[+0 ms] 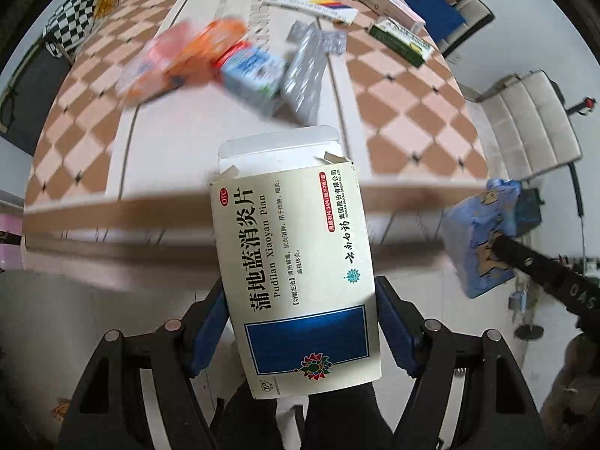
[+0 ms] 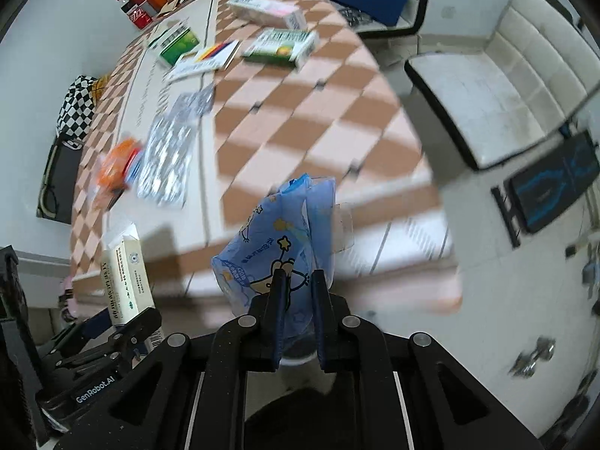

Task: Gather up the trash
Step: 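Carry both items down to the trash bin and open both tools, then grasp the green medicine box with the right tool while the left tool grasps a blister pack, then lower both held items over the trash bin and open both tools, then grasp the Doctor toothpaste box with the right tool while the left tool grasps the milk carton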

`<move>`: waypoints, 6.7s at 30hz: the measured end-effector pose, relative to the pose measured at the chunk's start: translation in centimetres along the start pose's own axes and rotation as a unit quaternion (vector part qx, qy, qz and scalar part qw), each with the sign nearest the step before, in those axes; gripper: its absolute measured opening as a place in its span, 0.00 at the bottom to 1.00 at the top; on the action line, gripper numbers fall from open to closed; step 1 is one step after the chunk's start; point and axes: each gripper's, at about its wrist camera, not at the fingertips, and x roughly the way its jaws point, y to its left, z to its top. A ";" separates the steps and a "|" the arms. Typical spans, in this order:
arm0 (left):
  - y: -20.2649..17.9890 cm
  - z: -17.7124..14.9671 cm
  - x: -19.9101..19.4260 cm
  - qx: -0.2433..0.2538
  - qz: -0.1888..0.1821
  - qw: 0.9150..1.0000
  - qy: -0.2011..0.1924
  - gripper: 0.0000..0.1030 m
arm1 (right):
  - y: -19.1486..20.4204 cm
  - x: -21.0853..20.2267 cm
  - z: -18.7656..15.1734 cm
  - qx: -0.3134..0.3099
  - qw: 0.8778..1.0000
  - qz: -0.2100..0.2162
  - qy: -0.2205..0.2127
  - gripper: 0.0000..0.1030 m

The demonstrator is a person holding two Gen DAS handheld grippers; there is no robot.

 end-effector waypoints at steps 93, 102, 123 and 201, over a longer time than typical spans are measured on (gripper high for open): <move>-0.2 17.5 9.4 0.064 0.125 0.988 0.068 0.61 | 3.7 7.2 24.6 -0.191 0.977 -0.052 0.076 0.64; -0.7 19.8 9.1 0.024 0.168 0.984 0.048 0.18 | 7.6 16.6 32.3 -0.336 0.926 -0.092 0.147 0.82; 0.3 17.6 -0.2 -0.018 0.155 0.987 -0.045 0.03 | 5.8 10.8 27.6 -0.262 0.960 0.006 0.103 0.27; 15.6 -18.2 13.8 -0.072 0.132 0.985 0.088 1.00 | 1.6 23.5 -20.3 -0.108 0.980 -0.075 0.152 0.98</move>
